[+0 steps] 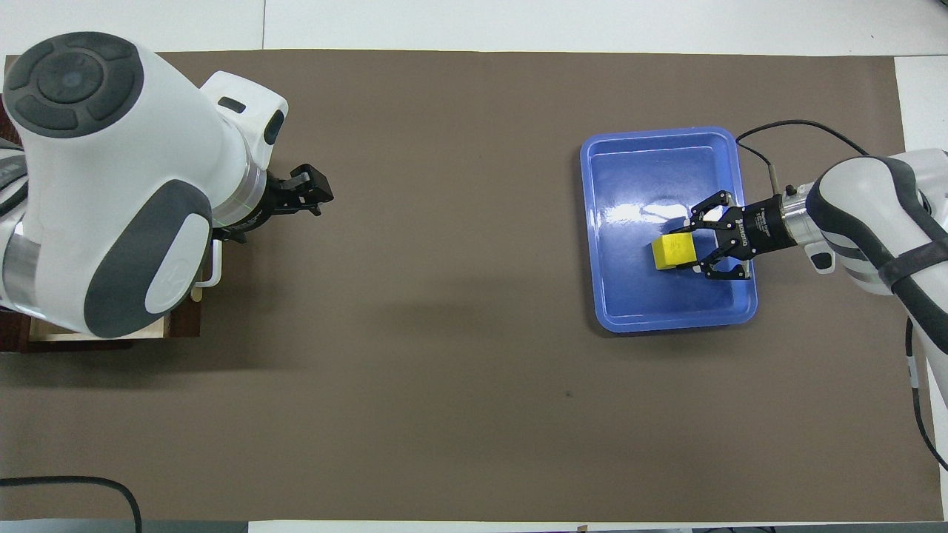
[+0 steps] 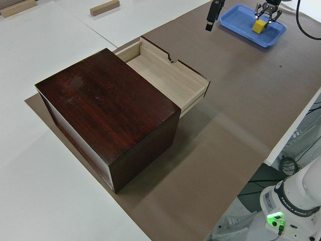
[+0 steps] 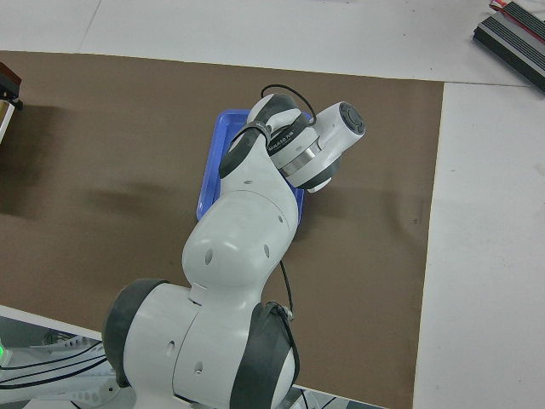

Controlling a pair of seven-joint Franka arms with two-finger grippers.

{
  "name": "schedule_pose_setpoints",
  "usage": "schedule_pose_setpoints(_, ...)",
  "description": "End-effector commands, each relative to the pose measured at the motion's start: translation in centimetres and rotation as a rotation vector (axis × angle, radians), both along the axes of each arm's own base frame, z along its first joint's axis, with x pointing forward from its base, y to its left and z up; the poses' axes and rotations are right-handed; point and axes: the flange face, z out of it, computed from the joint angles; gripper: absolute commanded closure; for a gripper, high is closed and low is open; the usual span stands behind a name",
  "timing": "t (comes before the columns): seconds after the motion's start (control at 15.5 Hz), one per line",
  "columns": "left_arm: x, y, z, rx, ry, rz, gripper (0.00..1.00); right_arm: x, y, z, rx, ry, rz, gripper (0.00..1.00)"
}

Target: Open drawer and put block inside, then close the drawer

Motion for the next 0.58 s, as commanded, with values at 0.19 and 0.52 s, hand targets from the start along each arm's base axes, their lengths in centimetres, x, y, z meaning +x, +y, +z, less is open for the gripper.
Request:
schedule_pose_setpoints(0.19, -5.5, -6.6, 3.2, -0.070, 0.031, 0.316, 0.00, 0.7, 0.4, 1.1, 0.009, -0.023, -0.026, 1.00)
schedule_pose_setpoints(0.52, -4.6, -4.1, 1.9, -0.125, 0.068, 0.613, 0.00, 4.1, 3.4, 6.9, 0.025, -0.068, 0.032, 1.00)
